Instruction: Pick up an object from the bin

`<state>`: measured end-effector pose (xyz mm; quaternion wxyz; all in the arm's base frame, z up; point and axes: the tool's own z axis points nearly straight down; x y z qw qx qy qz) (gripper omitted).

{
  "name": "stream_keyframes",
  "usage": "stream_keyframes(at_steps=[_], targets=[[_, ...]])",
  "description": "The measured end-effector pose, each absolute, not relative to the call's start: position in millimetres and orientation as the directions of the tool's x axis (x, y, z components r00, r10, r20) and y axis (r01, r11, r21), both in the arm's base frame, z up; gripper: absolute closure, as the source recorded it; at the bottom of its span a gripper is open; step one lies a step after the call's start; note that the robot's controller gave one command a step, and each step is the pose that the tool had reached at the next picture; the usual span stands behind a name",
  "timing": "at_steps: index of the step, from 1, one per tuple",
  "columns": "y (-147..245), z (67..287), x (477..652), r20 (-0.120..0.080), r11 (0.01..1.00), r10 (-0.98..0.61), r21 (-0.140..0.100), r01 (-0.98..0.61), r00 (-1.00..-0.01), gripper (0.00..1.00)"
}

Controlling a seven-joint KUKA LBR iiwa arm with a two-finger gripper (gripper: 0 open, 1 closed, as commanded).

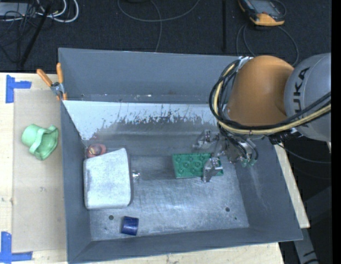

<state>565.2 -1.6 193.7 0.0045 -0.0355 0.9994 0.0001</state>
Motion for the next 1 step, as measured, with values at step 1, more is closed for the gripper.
stream_keyframes(at_steps=[1], targets=[[-3.6,231.5,569.7,-0.005,0.999,-0.033,0.000,-0.033,-0.999,1.00]])
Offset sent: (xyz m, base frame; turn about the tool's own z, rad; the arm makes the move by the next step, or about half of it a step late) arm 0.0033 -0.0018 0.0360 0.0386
